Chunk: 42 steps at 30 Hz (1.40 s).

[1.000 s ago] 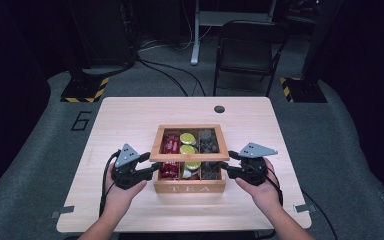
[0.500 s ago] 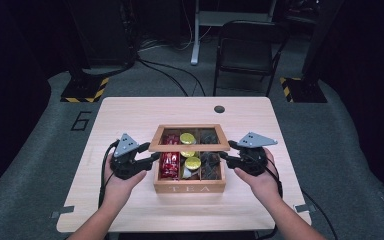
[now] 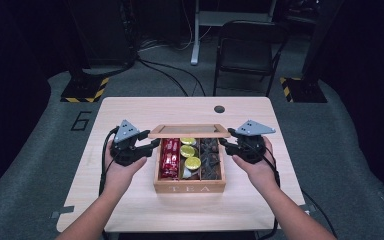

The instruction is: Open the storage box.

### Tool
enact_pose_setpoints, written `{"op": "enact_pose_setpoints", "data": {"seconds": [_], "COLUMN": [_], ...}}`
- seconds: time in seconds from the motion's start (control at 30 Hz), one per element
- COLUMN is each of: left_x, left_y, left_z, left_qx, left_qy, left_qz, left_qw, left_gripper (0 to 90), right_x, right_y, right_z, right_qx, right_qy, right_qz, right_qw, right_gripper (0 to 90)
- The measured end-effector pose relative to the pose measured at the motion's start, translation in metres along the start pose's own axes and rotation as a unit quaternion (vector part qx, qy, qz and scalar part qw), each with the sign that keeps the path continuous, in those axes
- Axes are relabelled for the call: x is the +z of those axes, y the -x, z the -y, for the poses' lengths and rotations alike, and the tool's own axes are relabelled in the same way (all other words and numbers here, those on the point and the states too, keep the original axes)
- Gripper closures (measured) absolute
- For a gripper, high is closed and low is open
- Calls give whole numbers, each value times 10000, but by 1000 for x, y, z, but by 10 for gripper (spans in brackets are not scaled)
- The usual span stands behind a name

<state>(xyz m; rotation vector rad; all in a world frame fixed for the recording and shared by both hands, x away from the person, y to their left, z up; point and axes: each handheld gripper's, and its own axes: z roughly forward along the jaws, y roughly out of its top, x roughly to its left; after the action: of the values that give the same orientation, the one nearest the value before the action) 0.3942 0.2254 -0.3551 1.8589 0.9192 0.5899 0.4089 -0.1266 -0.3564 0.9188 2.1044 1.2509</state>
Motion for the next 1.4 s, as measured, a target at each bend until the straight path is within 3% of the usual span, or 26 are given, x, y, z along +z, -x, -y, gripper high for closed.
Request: {"op": "enact_pose_setpoints", "data": {"seconds": [0.47, 0.53, 0.77, 0.97, 1.17, 1.4], "left_x": [4, 6, 18, 26, 31, 34], "left_y": [-6, -7, -11, -15, -20, -21], "left_z": [-13, -12, -6, -6, -8, -10], "left_qx": [-11, -7, -28, 36, -73, -39], "left_qy": [78, 104, 12, 6, 49, 51], "left_qz": [-60, -77, -195, -318, -345, -400], "left_qw": [10000, 9999, 9998, 9995, 9994, 9992], "left_gripper": [531, 531, 525, 537, 584, 605], "right_x": [20, 20, 22, 24, 24, 26], "right_y": [10, 12, 14, 16, 17, 19], "right_z": [-8, -10, -15, -17, -18, -20], "right_qx": [86, -54, -130, 11, -15, 33], "right_qy": [-78, -98, -132, -88, -87, -73], "right_qz": [262, 238, 251, 263, 240, 254], "right_qw": [9996, 9997, 9995, 9996, 9997, 9996], "right_gripper": [584, 585, 592, 591, 591, 589]}}
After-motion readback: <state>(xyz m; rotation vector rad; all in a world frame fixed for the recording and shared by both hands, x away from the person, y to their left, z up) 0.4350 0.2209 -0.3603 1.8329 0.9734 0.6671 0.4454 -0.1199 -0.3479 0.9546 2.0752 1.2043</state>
